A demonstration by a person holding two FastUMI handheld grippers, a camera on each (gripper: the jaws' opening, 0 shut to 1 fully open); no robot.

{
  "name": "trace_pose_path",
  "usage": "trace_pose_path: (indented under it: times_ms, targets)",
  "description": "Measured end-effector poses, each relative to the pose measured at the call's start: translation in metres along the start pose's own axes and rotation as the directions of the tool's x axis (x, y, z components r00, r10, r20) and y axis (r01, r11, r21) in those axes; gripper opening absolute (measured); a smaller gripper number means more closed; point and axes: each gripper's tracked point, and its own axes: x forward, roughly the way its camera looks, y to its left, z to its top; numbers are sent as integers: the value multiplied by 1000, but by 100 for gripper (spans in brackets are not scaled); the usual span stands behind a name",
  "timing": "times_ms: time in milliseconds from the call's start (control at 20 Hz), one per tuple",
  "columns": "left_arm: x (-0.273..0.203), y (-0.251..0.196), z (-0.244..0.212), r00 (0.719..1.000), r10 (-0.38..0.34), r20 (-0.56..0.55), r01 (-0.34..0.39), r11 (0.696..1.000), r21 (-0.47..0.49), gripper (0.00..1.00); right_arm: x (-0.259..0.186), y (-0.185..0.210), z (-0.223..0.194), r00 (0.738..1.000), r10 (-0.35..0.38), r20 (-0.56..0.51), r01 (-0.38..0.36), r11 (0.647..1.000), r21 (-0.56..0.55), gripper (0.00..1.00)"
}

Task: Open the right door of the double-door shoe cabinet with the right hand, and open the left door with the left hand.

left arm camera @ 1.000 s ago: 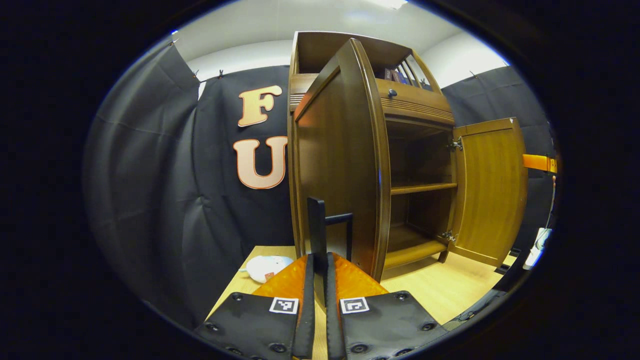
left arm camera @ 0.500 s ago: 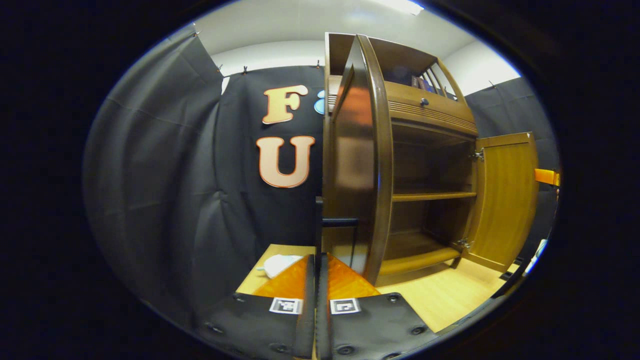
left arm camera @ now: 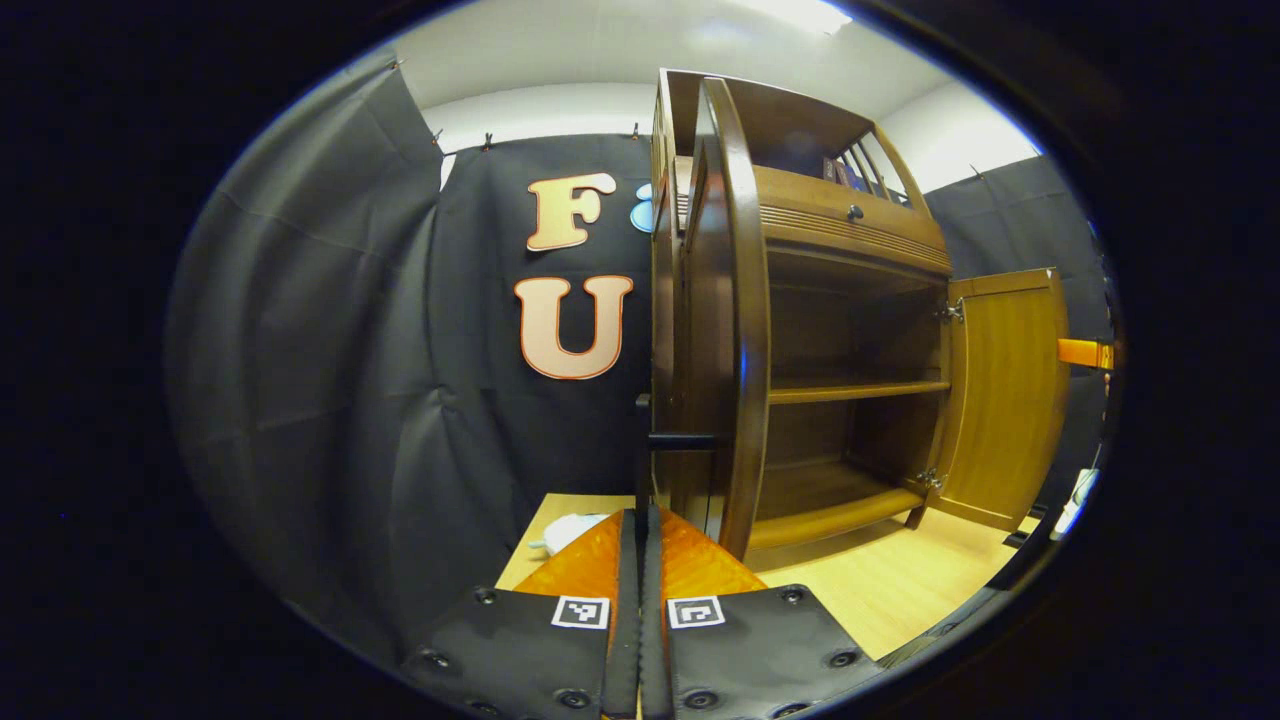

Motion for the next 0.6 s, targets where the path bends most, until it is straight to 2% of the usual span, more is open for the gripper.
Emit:
trace_pose_path:
  times_ms: [100,250,450,500,550,600]
  targets:
    - [-9,3,0,999,30,-26,-30,1000,-9,12,1,-1,1,1000,-4,-2,4,1000,-3,92]
    - [-30,11,21,991,130,-12,-129,991,31,12,3,-4,0,1000,-8,-6,8,1000,-5,92]
    - [-61,7,52,977,208,37,-210,976,55,31,4,-9,4,1000,-21,-6,21,1000,-12,92]
    - [-66,1,62,976,212,53,-215,975,53,41,3,-11,8,1000,-25,-3,25,1000,-16,92]
    - [-67,-8,70,978,199,64,-202,978,45,41,4,-13,11,1000,-31,2,32,999,-20,92]
    - [-68,-18,79,981,180,75,-183,983,32,49,3,-17,15,999,-40,7,40,999,-22,92]
